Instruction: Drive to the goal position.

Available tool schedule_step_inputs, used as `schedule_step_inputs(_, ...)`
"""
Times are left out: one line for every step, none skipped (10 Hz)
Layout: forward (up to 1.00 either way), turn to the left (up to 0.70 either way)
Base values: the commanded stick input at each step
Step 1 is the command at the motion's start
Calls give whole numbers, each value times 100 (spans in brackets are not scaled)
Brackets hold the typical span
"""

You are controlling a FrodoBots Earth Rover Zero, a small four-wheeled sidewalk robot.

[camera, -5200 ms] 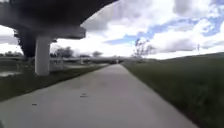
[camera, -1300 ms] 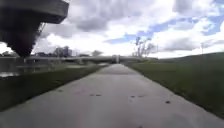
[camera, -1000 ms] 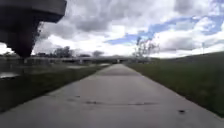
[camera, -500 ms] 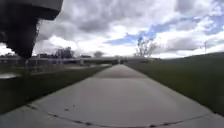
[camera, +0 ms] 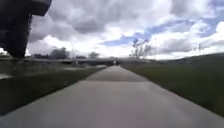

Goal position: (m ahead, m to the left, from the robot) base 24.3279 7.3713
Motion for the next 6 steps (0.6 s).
schedule_step_inputs(100, 0)
schedule_step_inputs(100, 0)
schedule_step_inputs(100, 0)
schedule_step_inputs(100, 0)
schedule_step_inputs(100, 0)
schedule_step_inputs(100, 0)
